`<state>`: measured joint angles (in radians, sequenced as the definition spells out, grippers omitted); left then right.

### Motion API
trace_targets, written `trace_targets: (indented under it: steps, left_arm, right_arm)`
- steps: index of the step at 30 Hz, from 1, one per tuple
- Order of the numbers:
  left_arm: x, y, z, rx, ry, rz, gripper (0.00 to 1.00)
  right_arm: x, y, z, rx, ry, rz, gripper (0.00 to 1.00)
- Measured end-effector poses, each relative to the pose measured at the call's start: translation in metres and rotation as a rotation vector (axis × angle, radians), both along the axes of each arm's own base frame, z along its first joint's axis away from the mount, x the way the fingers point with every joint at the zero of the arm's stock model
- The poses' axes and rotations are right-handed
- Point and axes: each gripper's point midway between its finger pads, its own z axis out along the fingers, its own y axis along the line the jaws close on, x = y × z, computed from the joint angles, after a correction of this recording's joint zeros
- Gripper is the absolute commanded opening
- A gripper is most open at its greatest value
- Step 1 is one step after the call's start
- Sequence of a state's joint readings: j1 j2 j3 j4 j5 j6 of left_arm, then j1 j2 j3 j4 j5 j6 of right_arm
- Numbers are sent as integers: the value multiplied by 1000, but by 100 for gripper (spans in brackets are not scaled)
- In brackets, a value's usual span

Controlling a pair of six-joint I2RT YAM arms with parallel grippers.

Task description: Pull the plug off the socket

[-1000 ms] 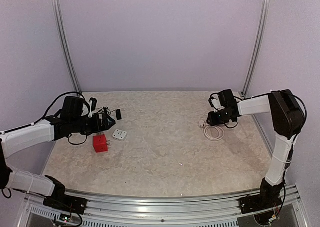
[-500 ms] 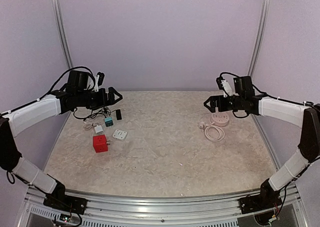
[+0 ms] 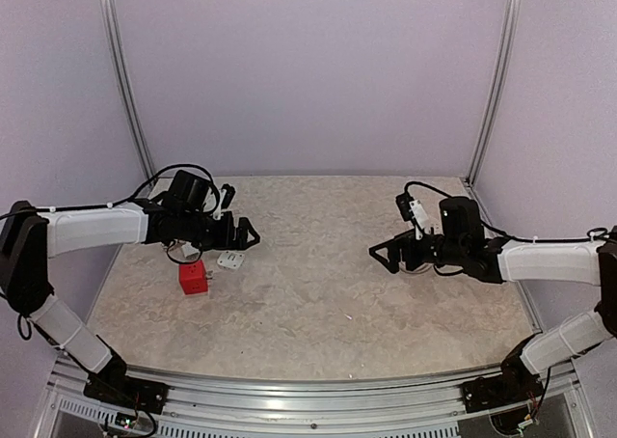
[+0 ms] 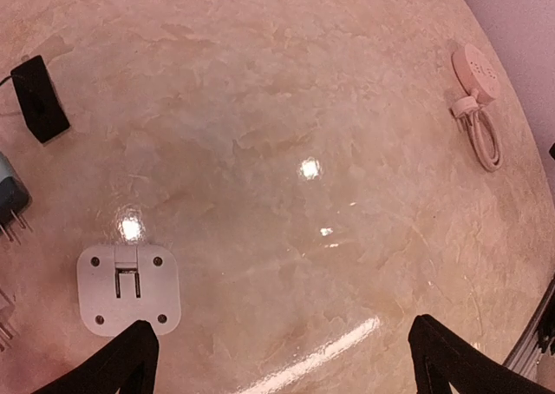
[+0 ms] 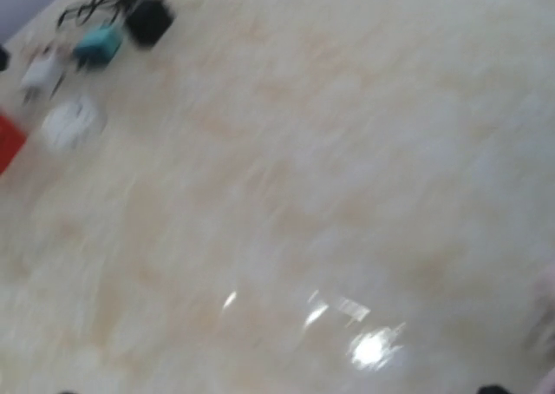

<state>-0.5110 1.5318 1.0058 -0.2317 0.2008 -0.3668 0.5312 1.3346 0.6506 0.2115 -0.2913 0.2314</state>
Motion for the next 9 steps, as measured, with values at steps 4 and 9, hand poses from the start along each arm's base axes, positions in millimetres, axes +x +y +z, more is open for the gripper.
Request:
trace_targets:
  steps: [4,9]
  left_arm:
    - [-15,8,-33,20,64,11,99]
    - [-17,9,-38,5,56,17,99]
  right_arm:
    - [-11,10,-18,11,26,20,100]
    - [-9,15,-25,28,34,17,100]
